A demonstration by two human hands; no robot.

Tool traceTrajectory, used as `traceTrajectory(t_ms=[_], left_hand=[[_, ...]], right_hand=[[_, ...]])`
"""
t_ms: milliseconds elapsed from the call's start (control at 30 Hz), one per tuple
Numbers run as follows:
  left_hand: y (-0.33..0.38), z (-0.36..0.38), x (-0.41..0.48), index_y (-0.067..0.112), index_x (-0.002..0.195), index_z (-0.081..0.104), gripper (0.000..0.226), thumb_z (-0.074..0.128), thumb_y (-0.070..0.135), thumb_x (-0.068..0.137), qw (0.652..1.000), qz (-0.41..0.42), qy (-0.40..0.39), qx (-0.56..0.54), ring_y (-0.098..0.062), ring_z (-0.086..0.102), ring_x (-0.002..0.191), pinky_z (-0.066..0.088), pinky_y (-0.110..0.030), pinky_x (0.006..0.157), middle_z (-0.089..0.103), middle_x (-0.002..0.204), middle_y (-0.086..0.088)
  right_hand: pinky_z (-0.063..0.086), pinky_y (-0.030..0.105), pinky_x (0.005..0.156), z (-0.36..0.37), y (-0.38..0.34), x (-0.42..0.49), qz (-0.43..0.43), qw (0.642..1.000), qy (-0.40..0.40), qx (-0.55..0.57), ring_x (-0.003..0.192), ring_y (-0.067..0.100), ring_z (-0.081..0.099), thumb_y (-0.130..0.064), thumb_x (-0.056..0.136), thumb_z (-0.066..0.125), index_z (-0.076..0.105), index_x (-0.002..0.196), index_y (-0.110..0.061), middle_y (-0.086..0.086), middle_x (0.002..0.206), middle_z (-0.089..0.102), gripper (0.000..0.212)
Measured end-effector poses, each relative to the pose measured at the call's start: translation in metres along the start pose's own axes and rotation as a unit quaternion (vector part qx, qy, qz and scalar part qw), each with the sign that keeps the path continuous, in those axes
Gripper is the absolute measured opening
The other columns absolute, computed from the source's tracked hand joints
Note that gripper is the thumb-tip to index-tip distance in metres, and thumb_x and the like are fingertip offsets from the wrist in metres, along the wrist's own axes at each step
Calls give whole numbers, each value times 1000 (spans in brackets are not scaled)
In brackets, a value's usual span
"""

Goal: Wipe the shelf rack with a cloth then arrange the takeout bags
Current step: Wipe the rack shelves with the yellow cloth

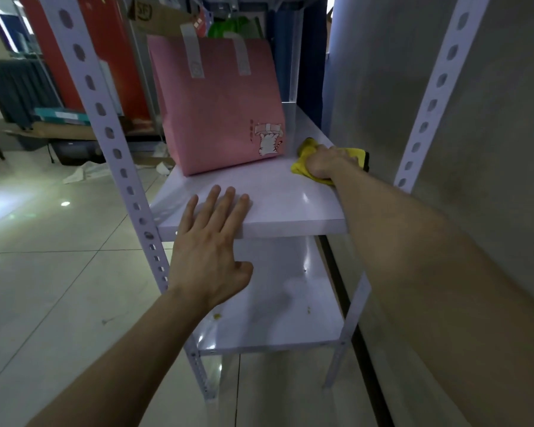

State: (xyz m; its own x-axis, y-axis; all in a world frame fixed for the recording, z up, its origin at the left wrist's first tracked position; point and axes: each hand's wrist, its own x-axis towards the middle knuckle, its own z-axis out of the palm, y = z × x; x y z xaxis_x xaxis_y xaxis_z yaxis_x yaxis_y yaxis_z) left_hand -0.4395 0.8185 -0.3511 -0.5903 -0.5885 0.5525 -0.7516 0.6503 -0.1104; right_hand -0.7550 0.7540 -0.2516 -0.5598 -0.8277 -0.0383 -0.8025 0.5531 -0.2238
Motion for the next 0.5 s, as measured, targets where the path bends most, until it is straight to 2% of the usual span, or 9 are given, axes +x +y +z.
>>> traceTrajectory(t_ms=[100,167,300,367,433,467,500], left_hand=[[0,-4,0,25,174,18,110,62,56,79,1000,3,-15,-2,-26,2,170,3,-56,136,16,182,-5],[0,-7,1,26,175,14,112,65,56,80,1000,3,-31,-3,-26,-1,170,-1,-55,136,12,182,-4],[2,-21,6,27,174,-10,119,64,56,85,996,3,-92,2,-24,-17,168,-9,-52,135,-9,183,-3],[3,-36,2,26,174,-10,118,69,45,89,994,-2,-91,-65,-25,-10,169,-2,-52,136,-6,183,-5],[-3,-52,-7,24,174,15,101,73,29,91,983,-43,15,-179,-29,23,165,22,-51,134,26,179,-8],[-9,-61,-12,23,170,30,87,72,26,93,971,-70,99,-204,-29,39,154,35,-49,127,42,168,-8],[-18,-69,-15,22,164,39,74,68,27,96,958,-101,183,-197,-28,48,141,42,-46,119,51,156,-6]], right_hand=[[20,56,128,3,3,-29,-16,1000,4,3,158,38,25,-59,106,29,9,171,-26,14,173,23,76],[22,56,127,9,4,-53,-36,999,5,11,155,38,30,-54,107,26,14,171,-27,14,170,29,70],[18,57,128,22,12,-102,-81,997,0,18,155,36,31,-57,107,21,18,170,-33,10,171,30,67],[17,56,128,22,17,-119,-102,995,-4,22,155,36,31,-60,106,21,19,169,-35,8,172,30,68],[18,55,128,22,21,-129,-116,993,-6,25,155,35,32,-63,105,18,20,169,-38,6,172,31,69],[19,55,128,21,22,-131,-119,992,-4,26,154,35,33,-65,104,17,21,168,-39,6,171,33,69],[20,55,128,21,20,-133,-121,992,1,25,154,35,35,-66,104,17,22,168,-39,5,171,35,70]])
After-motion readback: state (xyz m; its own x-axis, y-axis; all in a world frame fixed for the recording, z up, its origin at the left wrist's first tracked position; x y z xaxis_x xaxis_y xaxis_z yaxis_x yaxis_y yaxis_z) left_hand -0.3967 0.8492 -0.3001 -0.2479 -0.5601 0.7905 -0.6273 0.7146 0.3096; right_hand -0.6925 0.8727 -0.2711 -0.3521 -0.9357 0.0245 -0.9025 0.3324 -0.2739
